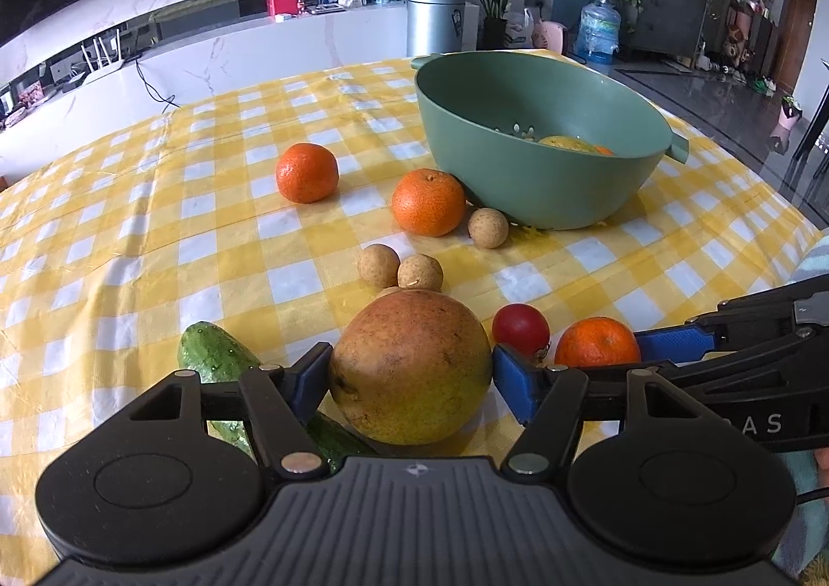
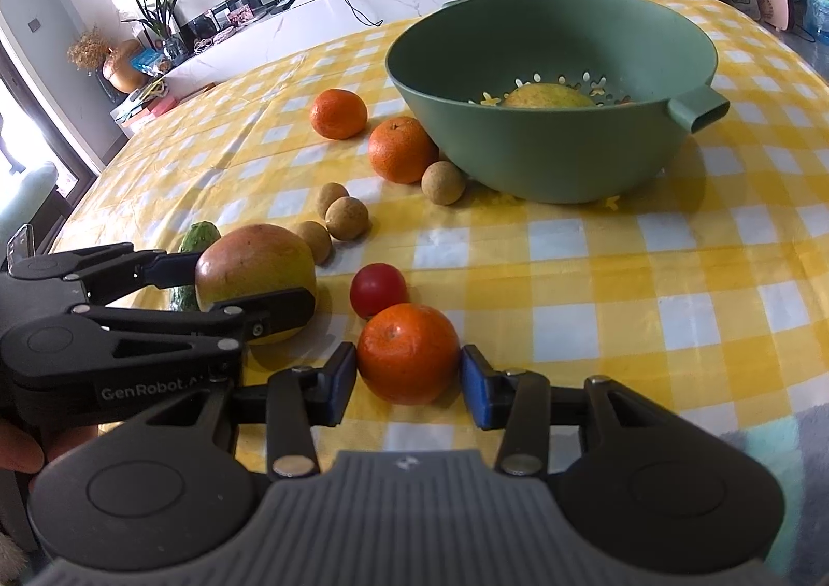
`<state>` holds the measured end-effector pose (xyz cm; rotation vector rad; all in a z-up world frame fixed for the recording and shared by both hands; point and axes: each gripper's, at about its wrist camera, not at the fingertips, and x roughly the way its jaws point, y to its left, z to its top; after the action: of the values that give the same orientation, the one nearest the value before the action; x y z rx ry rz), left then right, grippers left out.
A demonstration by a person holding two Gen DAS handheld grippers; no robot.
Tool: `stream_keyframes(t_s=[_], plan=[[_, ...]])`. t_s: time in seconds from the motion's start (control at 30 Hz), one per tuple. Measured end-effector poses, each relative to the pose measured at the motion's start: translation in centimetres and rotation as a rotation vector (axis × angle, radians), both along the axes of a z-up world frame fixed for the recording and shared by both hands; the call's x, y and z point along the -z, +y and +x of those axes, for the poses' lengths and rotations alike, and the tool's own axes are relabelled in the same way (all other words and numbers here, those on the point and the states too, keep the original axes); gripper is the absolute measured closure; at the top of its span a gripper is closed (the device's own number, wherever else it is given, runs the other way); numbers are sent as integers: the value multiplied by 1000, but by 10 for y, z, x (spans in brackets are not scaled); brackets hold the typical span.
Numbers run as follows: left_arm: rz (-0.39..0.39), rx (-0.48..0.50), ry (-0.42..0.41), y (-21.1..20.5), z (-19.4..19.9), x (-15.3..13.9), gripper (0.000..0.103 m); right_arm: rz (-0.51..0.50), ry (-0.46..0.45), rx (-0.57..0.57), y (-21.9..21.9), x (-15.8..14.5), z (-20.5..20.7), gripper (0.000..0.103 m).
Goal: Organize fruits
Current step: 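Grasp the reddish-brown mango with the left tool while the right tool grasps a tangerine, then carry the mango and tangerine over the green colander with both tools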
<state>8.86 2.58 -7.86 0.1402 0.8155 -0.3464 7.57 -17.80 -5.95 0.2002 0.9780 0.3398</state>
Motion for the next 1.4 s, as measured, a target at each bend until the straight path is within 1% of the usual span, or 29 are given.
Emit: stream_keyframes(t_s=[0.17,0.23,0.37,0.57,0.73,0.83,1.0,1.2,1.4], plan=[[20,-12,-16,-2,-3,0,26,-9,-9,-5,1,-1,-1,62],[16,-18,-25,-1,-5,-2,26,-8,-17,-2,0,-2,-2,62],[-6,-39,-50,2,-8,-10,26,0,-29,7,-3,-5,-5,62],[-53,-85,-61,7,-14,-23,26,1,-50,10,-4,-9,-9,63],[-116,-112,-79,11,-19,-40,26,4,-82,16,-6,-16,-15,63],[-146,-127,-75,10,-21,-48,26,5,-99,24,-9,-23,-19,63],[-166,-132,-68,3,-21,-62,26,14,-144,33,-18,-40,-23,63],[-217,-132,-55,-7,-13,-80,26,-12,-219,26,-32,-67,-20,63],[-237,-108,-43,-25,6,-95,26,-58,-266,22,-50,-87,-5,63]])
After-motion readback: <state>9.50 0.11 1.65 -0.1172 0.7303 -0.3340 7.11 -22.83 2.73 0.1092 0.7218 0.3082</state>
